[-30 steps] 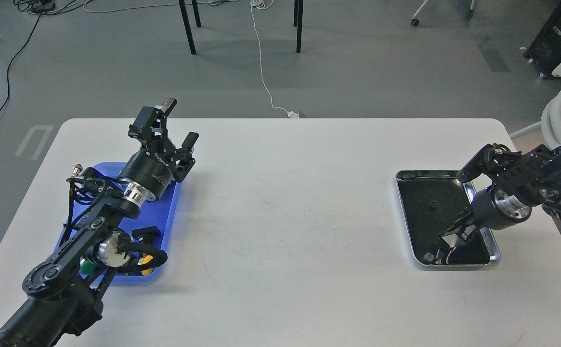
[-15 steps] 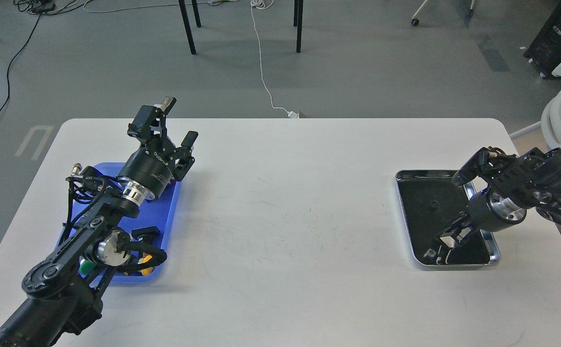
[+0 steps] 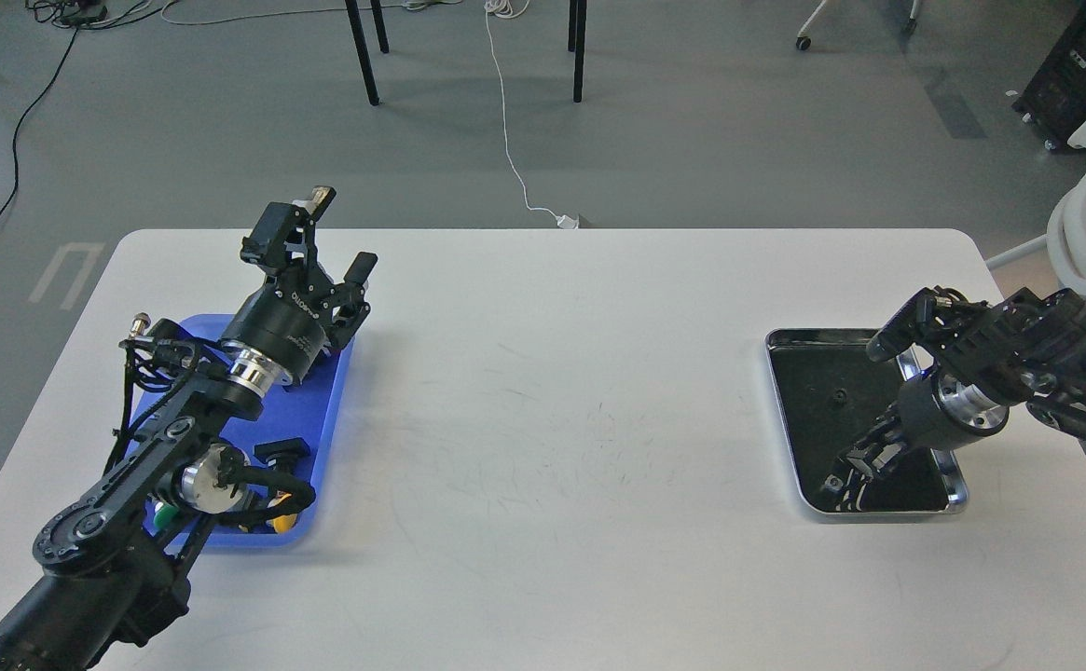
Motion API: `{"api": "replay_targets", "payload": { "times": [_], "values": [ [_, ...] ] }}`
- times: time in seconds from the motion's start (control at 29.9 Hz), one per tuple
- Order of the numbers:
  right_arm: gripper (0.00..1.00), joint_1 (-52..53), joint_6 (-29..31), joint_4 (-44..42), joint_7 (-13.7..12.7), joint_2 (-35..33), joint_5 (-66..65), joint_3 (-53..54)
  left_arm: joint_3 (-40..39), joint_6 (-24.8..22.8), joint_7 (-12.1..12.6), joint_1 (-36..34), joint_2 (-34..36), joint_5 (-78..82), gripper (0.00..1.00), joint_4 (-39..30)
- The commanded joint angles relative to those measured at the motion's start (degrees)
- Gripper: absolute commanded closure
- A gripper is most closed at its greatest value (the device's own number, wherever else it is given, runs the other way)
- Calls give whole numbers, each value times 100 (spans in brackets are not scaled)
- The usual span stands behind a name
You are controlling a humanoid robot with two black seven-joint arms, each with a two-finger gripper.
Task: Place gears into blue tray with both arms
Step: 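Lower the right gripper into the metal tray and grasp the small black part, then carry the black part with the right gripper toward the table center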
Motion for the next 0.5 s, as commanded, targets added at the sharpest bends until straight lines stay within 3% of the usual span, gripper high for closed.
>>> {"api": "replay_targets", "payload": {
  "times": [0.0,0.23,0.47],
  "values": [
    [80,-1,0,1,1,1,0,-1,-2,0,6,-17,11,-5,2,1],
    [88,61,0,62,1,-43,17,8,-2,0,6,-17,37,-5,2,-43],
    [88,684,0,431,1,-254,61,51,6,0,6,-17,28,-5,2,-122]
  ]
}}
